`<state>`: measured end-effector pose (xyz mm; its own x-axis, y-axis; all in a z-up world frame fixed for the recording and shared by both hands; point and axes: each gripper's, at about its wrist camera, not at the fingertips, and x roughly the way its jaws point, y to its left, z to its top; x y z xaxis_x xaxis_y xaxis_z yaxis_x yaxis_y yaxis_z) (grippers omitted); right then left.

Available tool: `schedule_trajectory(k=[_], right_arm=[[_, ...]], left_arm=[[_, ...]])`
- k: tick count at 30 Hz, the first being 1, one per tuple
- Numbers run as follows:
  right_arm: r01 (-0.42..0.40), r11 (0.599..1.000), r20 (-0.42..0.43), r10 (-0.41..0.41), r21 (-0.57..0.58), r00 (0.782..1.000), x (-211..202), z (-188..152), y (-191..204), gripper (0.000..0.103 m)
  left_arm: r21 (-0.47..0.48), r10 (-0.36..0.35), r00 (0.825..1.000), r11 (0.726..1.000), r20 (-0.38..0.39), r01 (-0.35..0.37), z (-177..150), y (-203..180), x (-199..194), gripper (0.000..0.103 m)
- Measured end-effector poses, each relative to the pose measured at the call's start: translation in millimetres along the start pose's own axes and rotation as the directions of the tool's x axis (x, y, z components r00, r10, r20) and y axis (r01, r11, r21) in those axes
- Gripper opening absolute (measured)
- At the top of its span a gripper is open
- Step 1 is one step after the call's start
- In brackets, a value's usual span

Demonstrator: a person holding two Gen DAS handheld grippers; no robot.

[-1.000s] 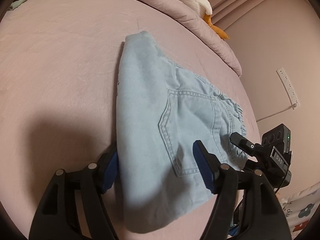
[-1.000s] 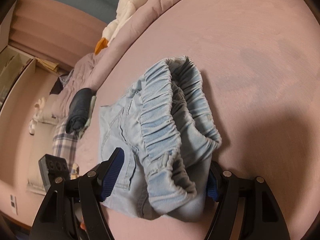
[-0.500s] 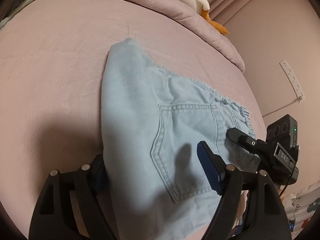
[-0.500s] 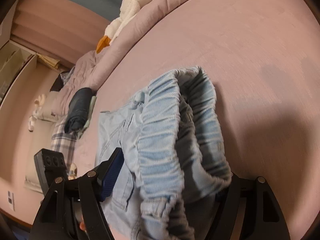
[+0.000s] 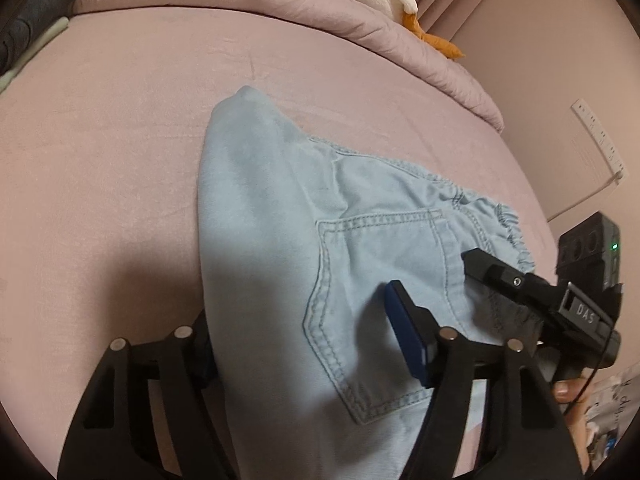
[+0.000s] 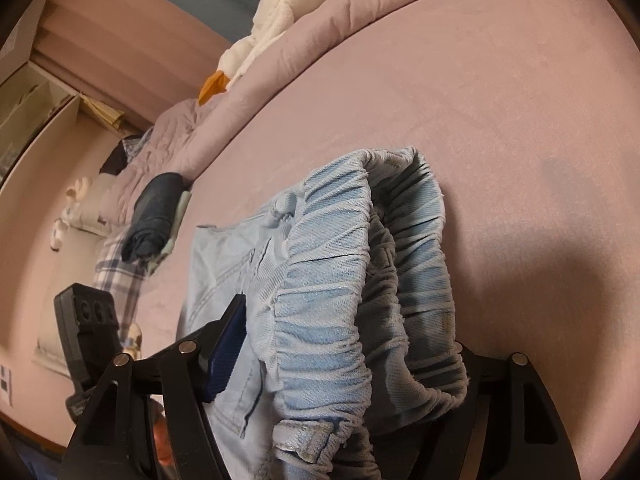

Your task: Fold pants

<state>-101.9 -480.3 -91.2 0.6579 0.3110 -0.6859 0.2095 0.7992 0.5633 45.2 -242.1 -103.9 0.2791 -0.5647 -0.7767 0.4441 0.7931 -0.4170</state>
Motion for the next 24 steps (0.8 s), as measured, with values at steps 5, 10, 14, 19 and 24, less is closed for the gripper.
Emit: schedule_trajectory(k=[5, 10, 14, 19, 24], right_arm=[[0.024, 1.000, 0.002, -0.024, 0.004, 1.000, -0.7, -0.3, 0.9, 0.066], [0.060, 0.998, 0.014, -0.060, -0.003, 0.998, -1.1, -1.7, 5.9, 0.059], [0.129, 0.991, 0.035, -0.127, -0.045, 0.991, -0.6, -4.3, 18.1, 0.053], [0.203, 0.970, 0.096, -0.192, -0.131, 0.977, -4.2, -8.9, 40.4, 0.044], [0.242, 0.952, 0.160, -0.213, -0.188, 0.964, -10.1, -14.7, 58.2, 0.040]], left_arm=[[0.009, 0.045, 0.999, 0.999, -0.003, -0.045, -0.4, 2.3, -0.6, 0.052], [0.011, 0.084, 0.996, 0.996, 0.001, -0.084, -1.9, -0.5, -2.8, 0.046], [0.061, 0.149, 0.989, 0.987, 0.017, -0.149, -2.7, -15.2, -1.2, 0.039], [0.090, 0.188, 0.981, 0.977, 0.049, -0.192, -5.0, -23.0, -2.7, 0.028], [0.075, 0.164, 0.983, 0.983, 0.077, -0.170, -7.2, -21.7, -13.0, 0.020]])
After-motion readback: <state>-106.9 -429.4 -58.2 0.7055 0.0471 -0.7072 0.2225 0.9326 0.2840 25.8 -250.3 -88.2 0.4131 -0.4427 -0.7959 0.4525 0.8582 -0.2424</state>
